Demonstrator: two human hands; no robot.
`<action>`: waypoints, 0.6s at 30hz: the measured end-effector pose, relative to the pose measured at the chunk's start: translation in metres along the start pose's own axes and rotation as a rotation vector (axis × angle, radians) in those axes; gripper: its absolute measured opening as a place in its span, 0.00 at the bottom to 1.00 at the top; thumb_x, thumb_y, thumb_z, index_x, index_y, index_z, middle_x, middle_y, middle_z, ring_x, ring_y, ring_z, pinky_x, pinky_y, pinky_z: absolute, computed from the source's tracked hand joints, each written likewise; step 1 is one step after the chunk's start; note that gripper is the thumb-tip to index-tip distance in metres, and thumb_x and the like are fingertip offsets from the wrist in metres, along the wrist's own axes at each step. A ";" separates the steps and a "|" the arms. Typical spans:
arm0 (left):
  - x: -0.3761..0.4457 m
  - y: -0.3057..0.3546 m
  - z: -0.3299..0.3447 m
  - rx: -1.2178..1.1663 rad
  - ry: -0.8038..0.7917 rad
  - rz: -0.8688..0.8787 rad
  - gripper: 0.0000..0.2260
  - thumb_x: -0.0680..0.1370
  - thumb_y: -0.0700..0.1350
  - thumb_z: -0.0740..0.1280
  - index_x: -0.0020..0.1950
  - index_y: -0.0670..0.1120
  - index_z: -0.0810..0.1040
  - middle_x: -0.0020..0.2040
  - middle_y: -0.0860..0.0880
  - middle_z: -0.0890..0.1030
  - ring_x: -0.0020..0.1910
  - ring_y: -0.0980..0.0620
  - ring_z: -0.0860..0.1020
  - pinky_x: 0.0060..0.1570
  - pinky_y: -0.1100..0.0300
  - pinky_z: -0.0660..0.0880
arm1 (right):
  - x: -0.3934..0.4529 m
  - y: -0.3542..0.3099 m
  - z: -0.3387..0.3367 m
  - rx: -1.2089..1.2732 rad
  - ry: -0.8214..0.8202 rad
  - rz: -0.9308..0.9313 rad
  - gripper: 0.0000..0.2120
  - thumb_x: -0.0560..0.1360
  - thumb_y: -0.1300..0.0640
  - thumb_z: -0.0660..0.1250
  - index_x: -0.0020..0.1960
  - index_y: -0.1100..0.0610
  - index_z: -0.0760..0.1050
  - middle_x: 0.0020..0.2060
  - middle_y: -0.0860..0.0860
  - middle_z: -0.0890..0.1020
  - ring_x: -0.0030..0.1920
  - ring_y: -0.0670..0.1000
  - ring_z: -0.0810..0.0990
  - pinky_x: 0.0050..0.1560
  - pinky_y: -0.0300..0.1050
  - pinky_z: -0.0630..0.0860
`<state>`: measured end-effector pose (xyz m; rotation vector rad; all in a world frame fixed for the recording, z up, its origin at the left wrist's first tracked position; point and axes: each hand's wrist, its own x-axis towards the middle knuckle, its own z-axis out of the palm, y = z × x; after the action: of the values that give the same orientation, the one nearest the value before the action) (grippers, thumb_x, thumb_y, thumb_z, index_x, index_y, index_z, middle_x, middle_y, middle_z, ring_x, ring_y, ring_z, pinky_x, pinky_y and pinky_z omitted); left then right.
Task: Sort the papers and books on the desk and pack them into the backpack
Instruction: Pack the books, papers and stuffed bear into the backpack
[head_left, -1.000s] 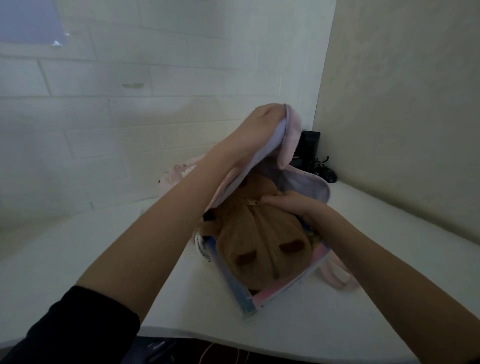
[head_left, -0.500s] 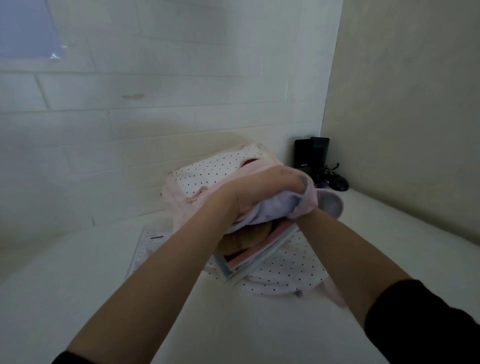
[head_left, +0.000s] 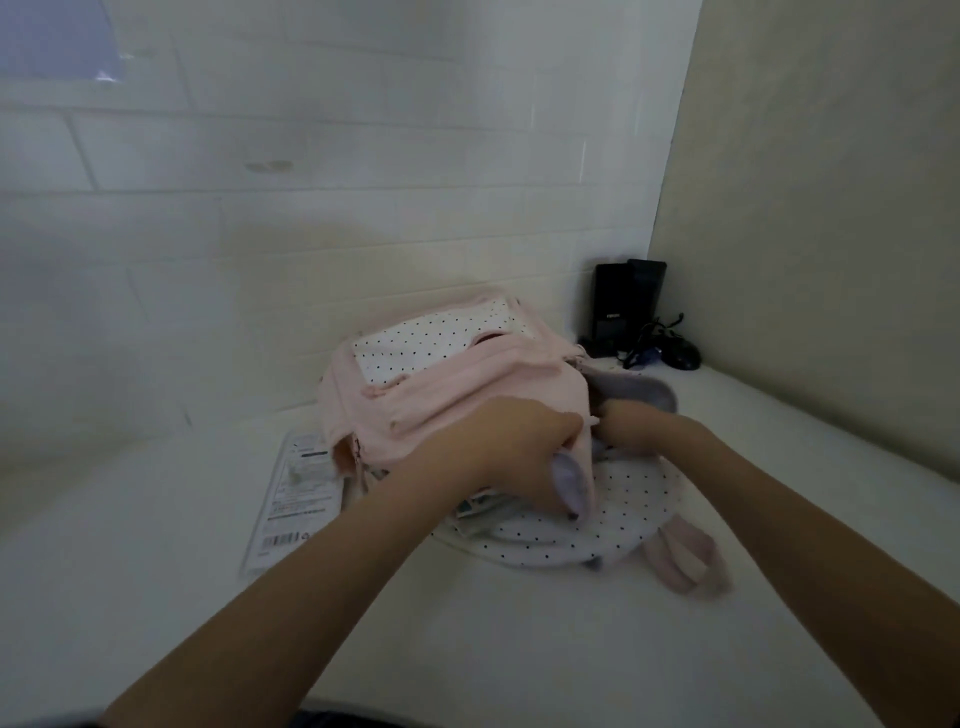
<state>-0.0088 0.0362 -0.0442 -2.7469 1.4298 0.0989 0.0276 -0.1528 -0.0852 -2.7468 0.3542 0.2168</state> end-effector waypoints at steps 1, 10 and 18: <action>-0.005 0.001 0.004 0.066 0.067 -0.024 0.22 0.71 0.59 0.71 0.57 0.47 0.72 0.47 0.50 0.75 0.45 0.52 0.69 0.45 0.58 0.66 | -0.008 0.001 0.004 -0.055 -0.040 -0.050 0.16 0.81 0.59 0.55 0.66 0.63 0.71 0.63 0.60 0.76 0.62 0.58 0.74 0.57 0.46 0.70; -0.030 -0.021 0.042 0.242 0.516 -0.201 0.26 0.67 0.60 0.64 0.56 0.43 0.71 0.54 0.43 0.76 0.52 0.40 0.75 0.43 0.49 0.73 | -0.094 0.000 0.021 -0.017 0.003 -0.202 0.21 0.83 0.52 0.49 0.73 0.58 0.61 0.55 0.60 0.77 0.53 0.57 0.77 0.52 0.47 0.72; 0.005 0.012 0.036 0.108 0.480 -0.225 0.16 0.77 0.46 0.61 0.63 0.44 0.68 0.59 0.42 0.76 0.58 0.42 0.72 0.51 0.50 0.74 | -0.164 -0.040 0.021 0.015 -0.107 -0.709 0.08 0.73 0.44 0.69 0.40 0.48 0.79 0.33 0.44 0.78 0.35 0.47 0.75 0.38 0.46 0.71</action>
<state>-0.0172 0.0274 -0.0803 -2.9356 1.1362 -0.6643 -0.1211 -0.0734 -0.0592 -2.6388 -0.6362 0.1650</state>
